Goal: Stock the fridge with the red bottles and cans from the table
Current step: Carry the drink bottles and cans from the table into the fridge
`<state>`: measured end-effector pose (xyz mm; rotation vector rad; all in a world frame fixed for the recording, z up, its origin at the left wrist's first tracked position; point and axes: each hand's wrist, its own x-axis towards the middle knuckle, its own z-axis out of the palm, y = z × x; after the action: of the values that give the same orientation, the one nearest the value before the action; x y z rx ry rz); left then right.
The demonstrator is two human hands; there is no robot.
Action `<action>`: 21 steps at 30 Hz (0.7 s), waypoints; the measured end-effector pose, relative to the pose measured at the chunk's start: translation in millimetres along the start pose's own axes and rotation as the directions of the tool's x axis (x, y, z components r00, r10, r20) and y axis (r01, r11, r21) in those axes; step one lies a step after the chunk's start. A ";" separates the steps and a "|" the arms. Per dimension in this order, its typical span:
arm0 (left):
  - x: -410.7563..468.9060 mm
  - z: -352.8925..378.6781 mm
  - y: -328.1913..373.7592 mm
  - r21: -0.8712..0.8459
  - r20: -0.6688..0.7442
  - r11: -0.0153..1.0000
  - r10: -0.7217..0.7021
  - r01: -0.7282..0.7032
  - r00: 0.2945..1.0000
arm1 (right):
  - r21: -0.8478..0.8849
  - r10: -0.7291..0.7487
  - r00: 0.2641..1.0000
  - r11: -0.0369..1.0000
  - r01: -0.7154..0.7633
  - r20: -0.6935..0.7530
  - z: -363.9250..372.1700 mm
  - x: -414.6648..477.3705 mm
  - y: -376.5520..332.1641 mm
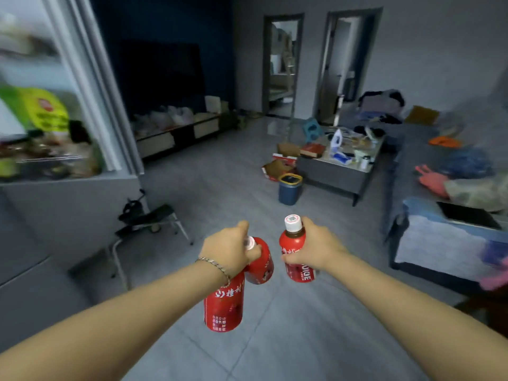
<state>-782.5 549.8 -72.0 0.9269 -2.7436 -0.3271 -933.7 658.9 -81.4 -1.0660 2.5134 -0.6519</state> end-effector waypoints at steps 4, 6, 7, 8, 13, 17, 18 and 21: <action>-16.7 -41.6 -117.3 0.058 -0.084 0.978 -0.196 0.201 0.977 | -0.007 -0.171 0.979 0.985 0.172 0.110 65.2 40.3 -118.0; -23.5 -62.3 -175.2 0.074 -0.131 0.951 -0.289 0.300 0.948 | -0.021 -0.276 0.949 0.959 0.282 0.153 96.7 58.9 -181.6; -25.5 -69.5 -196.9 0.073 -0.151 0.936 -0.332 0.345 0.931 | -0.029 -0.311 0.936 0.947 0.320 0.167 109.6 66.0 -205.9; -27.7 -79.4 -228.0 0.074 -0.185 0.915 -0.379 0.398 0.907 | -0.031 -0.359 0.915 0.928 0.370 0.186 127.0 76.2 -240.4; -23.0 -123.9 -347.7 0.060 -0.288 0.801 -0.557 0.595 0.779 | -0.001 -0.536 0.800 0.830 0.557 0.270 194.9 127.4 -377.4; -16.2 -158.4 -419.9 0.043 -0.358 0.711 -0.644 0.701 0.676 | 0.050 -0.627 0.716 0.762 0.646 0.306 234.4 163.2 -469.5; -13.9 -169.4 -439.6 0.033 -0.373 0.689 -0.664 0.724 0.648 | 0.066 -0.652 0.689 0.740 0.670 0.316 244.3 171.1 -493.8; -10.0 -200.4 -492.2 0.004 -0.415 0.629 -0.706 0.778 0.573 | 0.059 -0.727 0.600 0.651 0.757 0.335 268.4 188.7 -559.7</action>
<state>-439.7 146.9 -21.0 1.9656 -1.9014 0.0044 -606.6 100.6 -33.7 -2.1051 1.7358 -0.4847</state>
